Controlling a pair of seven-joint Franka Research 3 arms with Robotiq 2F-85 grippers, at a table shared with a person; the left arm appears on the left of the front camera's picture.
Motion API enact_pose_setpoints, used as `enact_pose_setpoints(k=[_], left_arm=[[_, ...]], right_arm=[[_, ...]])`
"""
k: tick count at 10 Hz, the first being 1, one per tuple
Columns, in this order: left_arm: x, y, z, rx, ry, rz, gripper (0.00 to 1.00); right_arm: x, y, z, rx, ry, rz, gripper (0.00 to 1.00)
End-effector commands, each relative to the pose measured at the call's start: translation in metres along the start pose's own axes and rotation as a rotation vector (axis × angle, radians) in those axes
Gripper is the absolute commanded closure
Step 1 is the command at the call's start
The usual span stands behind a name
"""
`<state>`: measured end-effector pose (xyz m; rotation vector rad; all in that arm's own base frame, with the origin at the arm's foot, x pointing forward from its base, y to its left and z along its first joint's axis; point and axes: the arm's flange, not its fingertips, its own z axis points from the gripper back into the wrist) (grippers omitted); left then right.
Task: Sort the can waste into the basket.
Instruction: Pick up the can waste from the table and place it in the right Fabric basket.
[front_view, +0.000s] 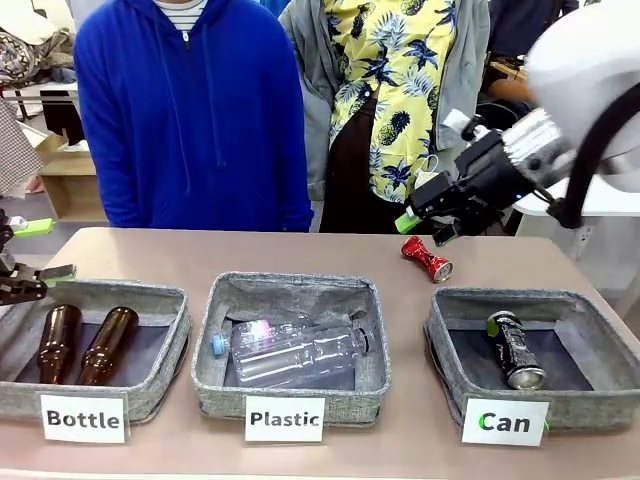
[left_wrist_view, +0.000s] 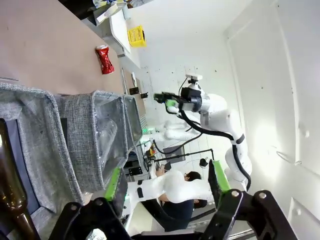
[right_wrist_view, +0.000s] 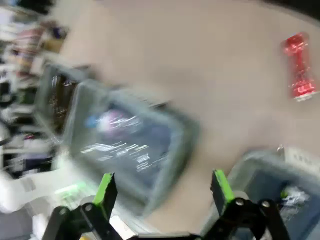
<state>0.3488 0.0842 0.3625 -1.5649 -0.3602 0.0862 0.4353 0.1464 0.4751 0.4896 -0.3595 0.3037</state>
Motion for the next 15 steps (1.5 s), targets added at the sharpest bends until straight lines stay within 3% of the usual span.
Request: enact_pose_setpoints(k=[1,2,3,4,5,7,8,11,15], left_arm=[[-0.002,-0.002,0.001,0.002,0.003,-0.008,0.15],[-0.002,-0.002,0.001,0.002,0.003,-0.008,0.15],[-0.002,-0.002,0.001,0.002,0.003,-0.008,0.15],[-0.002,-0.002,0.001,0.002,0.003,-0.008,0.15],[-0.002,-0.002,0.001,0.002,0.003,-0.008,0.15],[-0.002,-0.002,0.001,0.002,0.003,-0.008,0.15],[-0.002,-0.002,0.001,0.002,0.003,-0.008,0.15],[-0.002,-0.002,0.001,0.002,0.003,-0.008,0.15],[-0.002,-0.002,0.001,0.002,0.003,-0.008,0.15]], right_arm=[[-0.028,-0.036,-0.012,-0.766,-0.082,-0.257,0.0],[0.0,0.0,0.0,0.0,0.0,0.0,0.0],[0.0,0.0,0.0,0.0,0.0,0.0,0.0],[-0.008,-0.026,-0.008,-0.165,-0.043,0.017,0.0],[0.016,-0.031,-0.021,-0.267,0.057,-0.005,0.0],[0.088,-0.074,-0.03,-0.243,0.157,-0.004,0.0],[0.106,-0.089,-0.037,-0.268,0.197,-0.017,0.0],[0.14,-0.121,-0.077,-0.297,0.256,0.023,0.0],[0.158,-0.162,-0.143,-0.29,0.243,0.055,0.0]])
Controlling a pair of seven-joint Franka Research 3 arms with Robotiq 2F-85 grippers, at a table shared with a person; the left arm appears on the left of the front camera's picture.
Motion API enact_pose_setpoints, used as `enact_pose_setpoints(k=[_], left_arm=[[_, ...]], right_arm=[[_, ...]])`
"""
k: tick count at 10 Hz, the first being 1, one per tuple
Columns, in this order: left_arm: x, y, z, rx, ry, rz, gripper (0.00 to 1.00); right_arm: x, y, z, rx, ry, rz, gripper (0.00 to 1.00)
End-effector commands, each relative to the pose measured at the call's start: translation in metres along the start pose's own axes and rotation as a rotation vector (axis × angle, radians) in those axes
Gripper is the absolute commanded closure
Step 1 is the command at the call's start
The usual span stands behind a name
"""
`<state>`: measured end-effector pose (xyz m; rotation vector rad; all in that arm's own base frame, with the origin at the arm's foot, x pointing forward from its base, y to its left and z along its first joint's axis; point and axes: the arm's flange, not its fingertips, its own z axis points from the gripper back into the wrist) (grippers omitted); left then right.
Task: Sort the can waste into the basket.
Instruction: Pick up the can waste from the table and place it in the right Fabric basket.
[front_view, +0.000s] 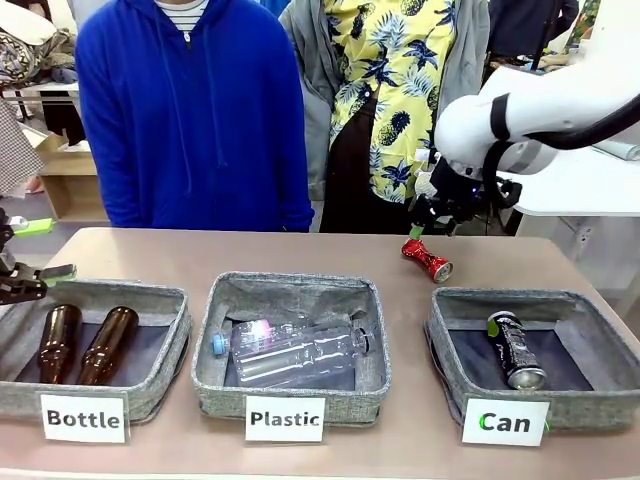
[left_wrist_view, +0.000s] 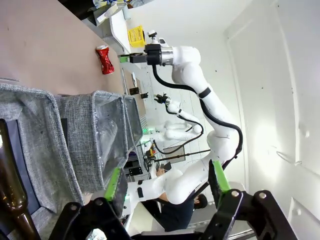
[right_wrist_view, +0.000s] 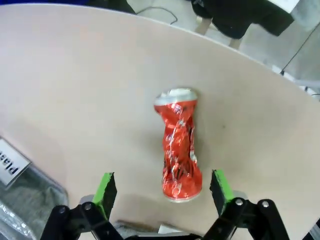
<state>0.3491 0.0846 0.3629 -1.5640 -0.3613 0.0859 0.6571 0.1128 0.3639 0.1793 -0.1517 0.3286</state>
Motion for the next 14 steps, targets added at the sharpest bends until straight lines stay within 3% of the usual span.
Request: enact_pose_setpoints(k=[1,3,8,9,10,11,12,13,14], left_arm=[[-0.003,-0.002,0.0,0.002,0.004,-0.007,0.15],[-0.003,-0.002,0.0,0.002,0.004,-0.007,0.15],[-0.003,-0.002,0.0,0.002,0.004,-0.007,0.15],[-0.003,-0.002,0.0,0.002,0.004,-0.007,0.15],[-0.003,-0.002,0.0,0.002,0.004,-0.007,0.15],[-0.003,-0.002,0.0,0.002,0.004,-0.007,0.15],[-0.003,-0.002,0.0,0.002,0.004,-0.007,0.15],[-0.003,-0.002,0.0,0.002,0.004,-0.007,0.15],[-0.003,-0.002,0.0,0.002,0.004,-0.007,0.15]], right_arm=[[0.018,-0.009,-0.025,-0.01,-0.024,0.07,0.0],[0.028,-0.016,-0.051,-0.033,-0.016,0.093,0.0],[0.03,-0.015,-0.068,-0.04,0.017,0.093,0.0],[0.031,-0.014,-0.07,-0.049,0.036,0.087,0.59],[0.031,-0.014,-0.07,-0.049,0.049,0.093,0.59],[0.03,-0.015,-0.071,-0.069,0.074,0.102,1.0],[0.029,-0.016,-0.071,-0.066,0.088,0.11,0.64],[0.029,-0.016,-0.072,-0.066,0.102,0.111,1.0],[0.029,-0.016,-0.072,-0.067,0.11,0.106,1.0]])
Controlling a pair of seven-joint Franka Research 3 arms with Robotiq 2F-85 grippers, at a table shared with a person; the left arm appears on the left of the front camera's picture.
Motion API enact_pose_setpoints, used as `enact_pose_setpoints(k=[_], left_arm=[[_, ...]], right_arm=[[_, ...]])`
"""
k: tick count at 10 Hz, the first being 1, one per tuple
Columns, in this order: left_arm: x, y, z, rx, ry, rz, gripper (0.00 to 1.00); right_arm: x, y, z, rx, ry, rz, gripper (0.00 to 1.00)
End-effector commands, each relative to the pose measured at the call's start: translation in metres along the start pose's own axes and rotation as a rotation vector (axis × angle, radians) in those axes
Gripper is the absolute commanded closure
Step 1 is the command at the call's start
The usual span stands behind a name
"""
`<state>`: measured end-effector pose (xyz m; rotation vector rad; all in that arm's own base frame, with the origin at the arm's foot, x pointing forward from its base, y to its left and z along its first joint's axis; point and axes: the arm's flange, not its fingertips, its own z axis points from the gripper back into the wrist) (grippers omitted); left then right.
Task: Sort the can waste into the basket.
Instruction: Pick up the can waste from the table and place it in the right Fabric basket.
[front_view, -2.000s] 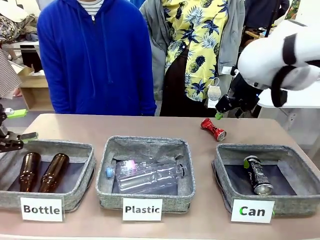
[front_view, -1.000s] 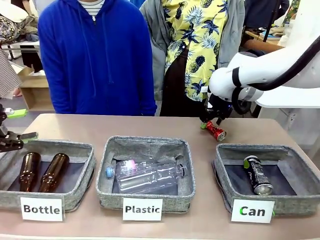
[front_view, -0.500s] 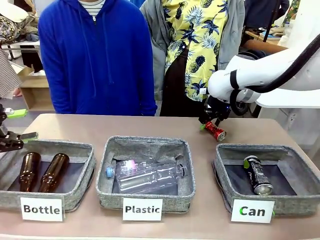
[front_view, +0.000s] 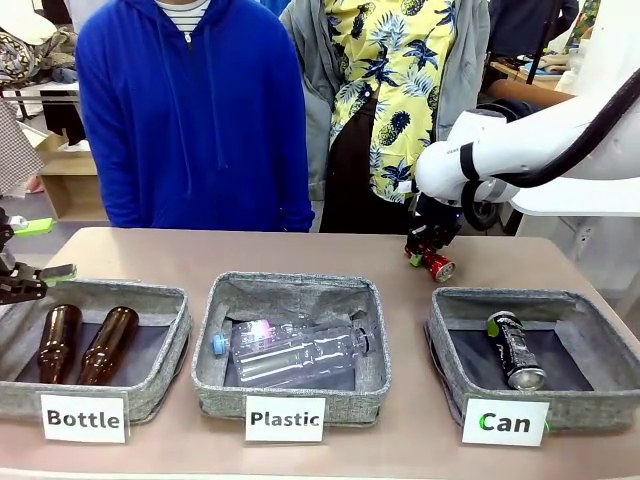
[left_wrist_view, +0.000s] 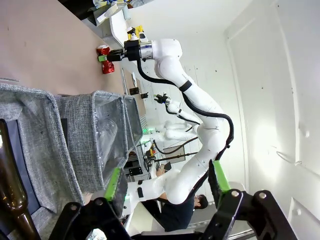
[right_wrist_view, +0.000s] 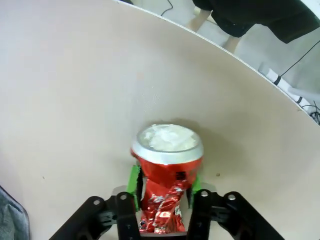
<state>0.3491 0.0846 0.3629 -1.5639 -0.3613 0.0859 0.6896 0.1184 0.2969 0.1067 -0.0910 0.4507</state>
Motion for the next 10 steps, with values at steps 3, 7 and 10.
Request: enact_pose_setpoints(k=[3,7,10], left_arm=[[-0.003,-0.002,0.0,0.002,0.004,-0.007,0.15],[-0.003,-0.002,0.0,0.002,0.004,-0.007,0.15],[-0.003,-0.002,0.0,0.002,0.004,-0.007,0.15]], right_arm=[[0.009,0.0,0.002,-0.02,0.045,0.001,1.0],[-0.034,0.028,0.089,-0.016,0.083,0.102,1.0],[-0.13,0.057,0.162,0.06,0.272,0.339,1.0]])
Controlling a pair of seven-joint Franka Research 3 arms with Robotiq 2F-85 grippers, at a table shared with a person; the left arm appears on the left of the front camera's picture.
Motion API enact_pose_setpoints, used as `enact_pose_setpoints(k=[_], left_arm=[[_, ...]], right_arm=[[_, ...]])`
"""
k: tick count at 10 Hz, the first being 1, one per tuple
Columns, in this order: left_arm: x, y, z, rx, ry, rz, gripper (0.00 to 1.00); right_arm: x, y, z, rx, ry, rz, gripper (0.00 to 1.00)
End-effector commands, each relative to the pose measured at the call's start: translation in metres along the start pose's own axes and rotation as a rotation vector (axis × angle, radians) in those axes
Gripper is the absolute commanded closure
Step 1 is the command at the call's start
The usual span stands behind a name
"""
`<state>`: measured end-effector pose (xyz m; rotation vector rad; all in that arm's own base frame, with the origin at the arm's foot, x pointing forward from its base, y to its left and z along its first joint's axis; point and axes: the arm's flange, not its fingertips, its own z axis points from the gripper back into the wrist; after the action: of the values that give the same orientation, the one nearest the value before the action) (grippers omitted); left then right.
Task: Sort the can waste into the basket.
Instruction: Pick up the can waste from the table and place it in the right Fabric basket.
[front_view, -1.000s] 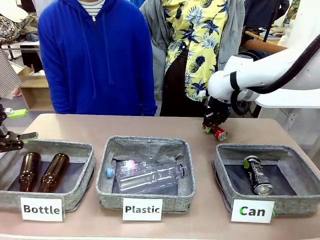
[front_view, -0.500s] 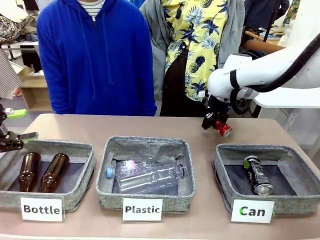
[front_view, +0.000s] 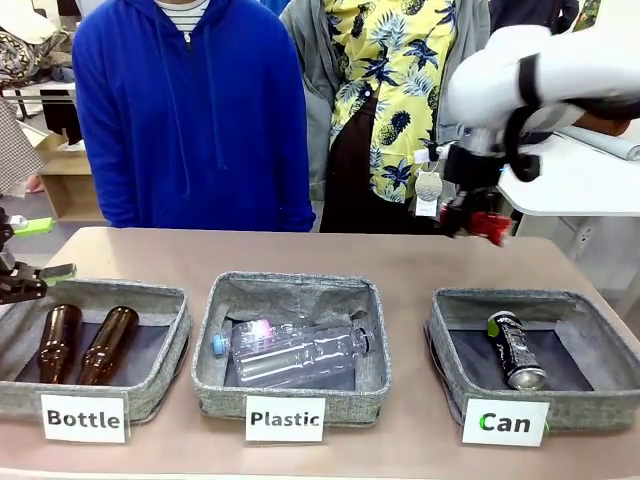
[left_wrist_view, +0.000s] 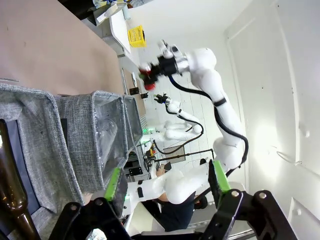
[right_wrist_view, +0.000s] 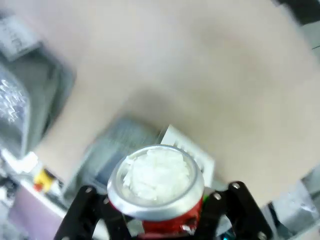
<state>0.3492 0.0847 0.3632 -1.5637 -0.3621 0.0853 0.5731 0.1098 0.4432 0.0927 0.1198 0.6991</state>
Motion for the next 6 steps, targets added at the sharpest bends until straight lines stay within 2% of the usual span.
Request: enact_pose_setpoints(k=[1,3,4,6], left_arm=[[-0.003,-0.002,0.0,0.001,0.004,-0.006,0.15],[-0.003,-0.002,0.0,0.001,0.004,-0.006,0.15],[-0.003,-0.002,0.0,0.001,0.004,-0.006,0.15],[-0.003,-0.002,0.0,0.001,0.004,-0.006,0.15]], right_arm=[[-0.069,0.027,0.001,0.031,0.05,0.197,1.0],[-0.126,0.039,-0.014,0.134,0.06,0.528,1.0],[-0.14,0.039,-0.022,0.199,0.002,0.645,1.0],[-0.151,0.038,-0.032,0.186,-0.017,0.696,1.0]])
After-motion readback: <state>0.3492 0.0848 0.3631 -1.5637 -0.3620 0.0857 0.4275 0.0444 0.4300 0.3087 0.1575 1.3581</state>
